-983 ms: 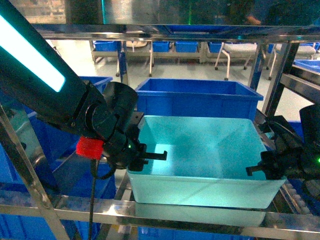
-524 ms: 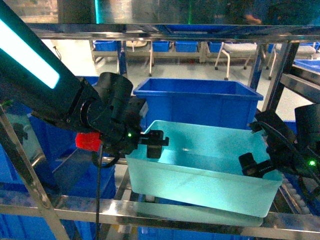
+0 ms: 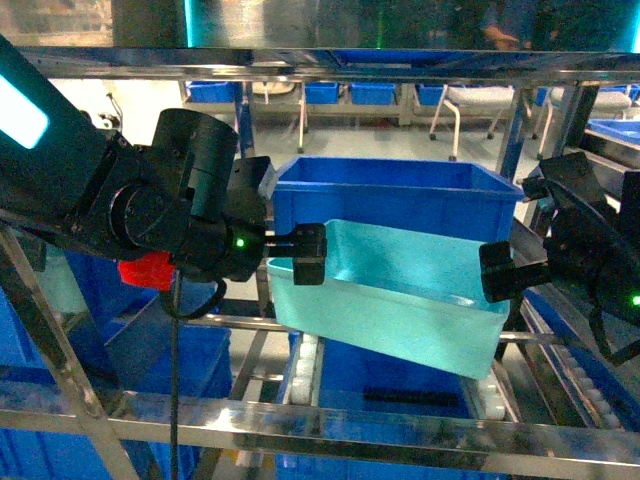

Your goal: Organize blue bins on left shelf correctly

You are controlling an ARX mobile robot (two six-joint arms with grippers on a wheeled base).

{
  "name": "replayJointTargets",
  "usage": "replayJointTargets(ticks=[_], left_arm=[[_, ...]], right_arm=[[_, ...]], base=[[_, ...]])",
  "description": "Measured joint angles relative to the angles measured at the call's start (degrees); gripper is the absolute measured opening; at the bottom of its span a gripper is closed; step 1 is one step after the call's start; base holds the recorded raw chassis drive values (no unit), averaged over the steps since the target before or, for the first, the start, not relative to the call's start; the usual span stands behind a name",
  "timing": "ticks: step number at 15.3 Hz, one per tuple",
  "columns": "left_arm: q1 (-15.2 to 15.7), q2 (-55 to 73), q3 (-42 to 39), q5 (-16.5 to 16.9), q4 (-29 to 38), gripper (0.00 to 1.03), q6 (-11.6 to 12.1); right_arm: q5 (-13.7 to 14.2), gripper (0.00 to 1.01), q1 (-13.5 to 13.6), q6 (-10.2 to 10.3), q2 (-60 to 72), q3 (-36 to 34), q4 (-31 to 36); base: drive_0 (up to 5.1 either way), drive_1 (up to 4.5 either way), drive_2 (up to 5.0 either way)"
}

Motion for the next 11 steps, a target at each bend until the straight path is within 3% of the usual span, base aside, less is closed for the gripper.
replayJointTargets(ticks=[4,6,8,11], left_arm=[[-0.9,-8.3,-12.9,-0.7,9.1,0.98,-0.3],[-0.6,-15.0,-25.4,-3.1,17.7,0.98,0.1],[-0.5,-17.3,-30.6,-4.8,20.8,0.98,0.7],[-0.4,-19.3,-34.6,-4.8,22.0,0.98,1.1]], right_arm=[[0.5,0.98,1.5,2.1,-5.9,-11.9,11.5],[-0.1,0.98,0.9,2.6,-9.1,-22.1,19.4],[0.0,0.98,0.1,2.8,-10.7,-25.8,20.5],[-0.3,0.98,-0.3,2.8,-12.4,-28.9,20.7]], base=[[0.0,0.0,0.0],[0.0,0.0,0.0],[0.0,0.0,0.0],[0.0,0.0,0.0]])
